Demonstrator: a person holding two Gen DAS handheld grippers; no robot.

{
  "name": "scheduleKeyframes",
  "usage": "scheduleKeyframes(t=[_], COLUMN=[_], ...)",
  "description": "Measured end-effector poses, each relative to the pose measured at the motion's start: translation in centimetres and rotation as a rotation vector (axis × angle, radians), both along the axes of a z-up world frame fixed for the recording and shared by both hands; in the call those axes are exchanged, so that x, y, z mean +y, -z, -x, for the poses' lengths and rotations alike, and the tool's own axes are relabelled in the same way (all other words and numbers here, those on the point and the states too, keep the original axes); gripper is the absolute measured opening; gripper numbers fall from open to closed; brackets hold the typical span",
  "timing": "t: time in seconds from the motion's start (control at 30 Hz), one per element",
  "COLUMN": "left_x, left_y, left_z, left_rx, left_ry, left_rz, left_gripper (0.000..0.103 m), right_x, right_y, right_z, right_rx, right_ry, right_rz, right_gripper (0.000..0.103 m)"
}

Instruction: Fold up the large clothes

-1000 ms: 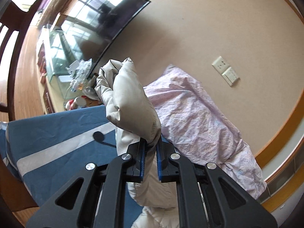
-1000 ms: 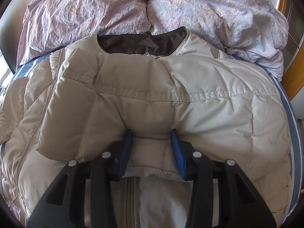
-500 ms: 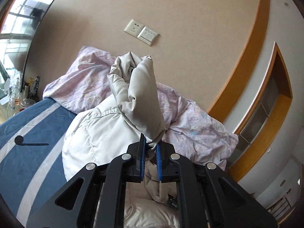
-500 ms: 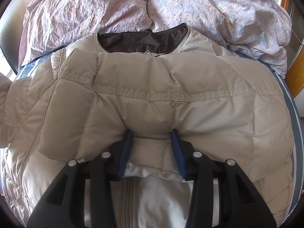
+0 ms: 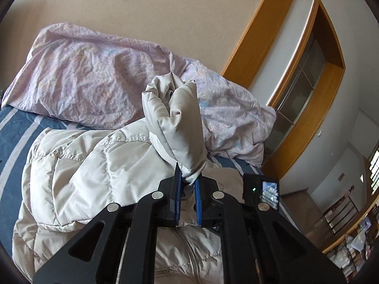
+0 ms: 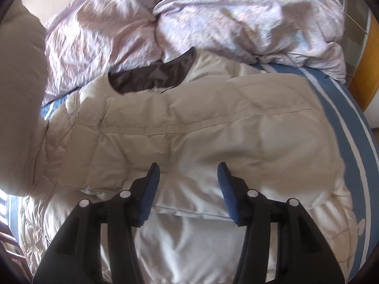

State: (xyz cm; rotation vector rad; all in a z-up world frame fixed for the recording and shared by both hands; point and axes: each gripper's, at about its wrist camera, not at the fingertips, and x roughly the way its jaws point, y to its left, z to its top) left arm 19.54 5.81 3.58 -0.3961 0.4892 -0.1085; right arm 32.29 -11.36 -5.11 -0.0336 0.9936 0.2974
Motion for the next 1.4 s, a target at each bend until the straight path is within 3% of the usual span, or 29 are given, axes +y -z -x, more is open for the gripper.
scheduleKeyframes(t=[0.33,0.4,0.47,0.53,0.7,0.83,0.93,1.0,1.03,1.07,1.1,1.23,1.4], left_x=[-3.4,-3.6,-3.8,-4.2,-2.8,0.0,2.1,3.5,4.1,4.8,5.3,7.2,8.4], left_y=[5.7,6.5,7.0,7.1,5.8,4.3,3.8,3.6,3.5,3.5,3.5,4.0,5.1], left_z=[-4.0,-4.3,-4.4,-4.1,-2.6,-0.8,0.4,1.0,1.3,1.5,1.6,1.8,1.6], left_rx=[0.201,0.240,0.263,0.257,0.221,0.183,0.181,0.178,0.177,0.178,0.182,0.203,0.236], left_ry=[0.081,0.103,0.129,0.125,0.112,0.034,-0.051,-0.095,-0.114,-0.133,-0.152,-0.207,-0.238], left_rz=[-0.057,-0.053,-0.028,-0.049,-0.028,-0.041,-0.099,-0.125,-0.133,-0.140,-0.148,-0.159,-0.159], left_gripper=[0.010,0.023,0.054,0.069,0.081,0.085,0.087,0.087,0.087,0.087,0.087,0.087,0.087], right_x=[-4.4,-5.1,-5.4,-5.6,-5.9,-5.0,-3.4,-2.0,-1.4,-0.7,-0.1,0.8,0.7], right_y=[-1.0,-1.2,-1.3,-1.6,-2.6,-2.4,-1.5,-0.9,-0.6,-0.4,-0.4,-1.0,0.4], right_z=[-0.6,-0.6,-0.7,-0.8,-0.5,-0.7,-0.7,-0.5,-0.4,-0.3,0.0,0.7,0.1], right_rx=[-0.033,-0.037,-0.040,-0.039,-0.021,0.080,0.151,0.173,0.173,0.167,0.155,0.071,0.110], right_ry=[0.096,0.111,0.121,0.126,0.102,0.006,-0.049,-0.074,-0.084,-0.096,-0.104,-0.082,-0.043], right_rz=[-0.038,-0.048,-0.055,-0.066,-0.178,-0.346,-0.389,-0.362,-0.344,-0.324,-0.303,-0.241,-0.186], right_gripper=[0.051,0.051,0.051,0.051,0.047,0.047,0.047,0.046,0.038,0.020,0.016,0.012,0.012])
